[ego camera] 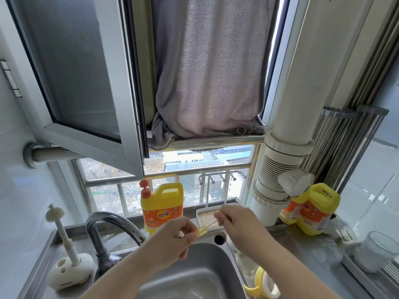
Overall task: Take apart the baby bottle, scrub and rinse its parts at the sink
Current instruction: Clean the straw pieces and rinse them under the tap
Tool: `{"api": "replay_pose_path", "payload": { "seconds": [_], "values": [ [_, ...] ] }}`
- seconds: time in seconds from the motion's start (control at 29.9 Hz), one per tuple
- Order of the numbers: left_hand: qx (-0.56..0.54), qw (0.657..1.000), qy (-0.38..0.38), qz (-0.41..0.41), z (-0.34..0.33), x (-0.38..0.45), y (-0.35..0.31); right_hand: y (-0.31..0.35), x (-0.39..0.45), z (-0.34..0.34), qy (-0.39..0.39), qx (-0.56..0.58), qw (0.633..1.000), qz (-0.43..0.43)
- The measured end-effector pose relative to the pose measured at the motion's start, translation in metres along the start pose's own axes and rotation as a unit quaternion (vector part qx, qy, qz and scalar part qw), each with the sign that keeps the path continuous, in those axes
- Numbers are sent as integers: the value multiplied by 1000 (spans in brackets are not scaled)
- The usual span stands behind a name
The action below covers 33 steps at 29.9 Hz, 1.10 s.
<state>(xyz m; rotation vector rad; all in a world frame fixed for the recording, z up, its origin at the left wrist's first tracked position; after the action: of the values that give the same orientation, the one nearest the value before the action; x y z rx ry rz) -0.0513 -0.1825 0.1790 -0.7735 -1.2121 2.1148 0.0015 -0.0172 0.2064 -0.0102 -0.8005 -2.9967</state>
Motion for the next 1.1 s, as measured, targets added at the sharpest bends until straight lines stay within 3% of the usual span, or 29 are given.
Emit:
{"api": "replay_pose_path", "payload": {
  "seconds": [0.17,0.27,0.37,0.5,0.63,0.8,0.9,1.0,1.1],
  "values": [
    [78,996,2,48,0,0,6,8,3,0,24,-28,999,33],
    [35,999,-13,21,1,-3,2,2,6,4,-7,12,1000,13],
    [-15,1000,-23,-4,2,-7,-2,12,6,-2,33,-25,998,51],
    [78,996,-52,7,5,-5,-2,2,9,4,3,15,1000,11],
    [70,997,-25,8,5,-6,0,16,5,-5,38,-30,997,56],
    [-46,999,-16,-16,4,-8,-4,23,6,-2,20,-28,997,65],
    [-8,1000,18,1,0,-9,-7,14,10,1,9,-10,999,47],
    [-68,997,7,26,3,-5,-2,10,9,2,10,-13,999,35],
    [-8,1000,1,13,9,-4,2,15,6,-4,19,-23,998,50]
  ]
}}
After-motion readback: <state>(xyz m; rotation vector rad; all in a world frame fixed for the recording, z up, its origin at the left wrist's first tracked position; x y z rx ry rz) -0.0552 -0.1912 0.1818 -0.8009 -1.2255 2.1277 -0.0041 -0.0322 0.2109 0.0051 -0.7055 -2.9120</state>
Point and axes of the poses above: each hand's wrist, its own x-axis towards the middle knuckle, its own z-axis out of the back of the hand, y = z × x, the point moved 2 cm from there along x, towards the middle knuckle, and after that the axes turned 10 degrees about y, right-handed, at the moved point
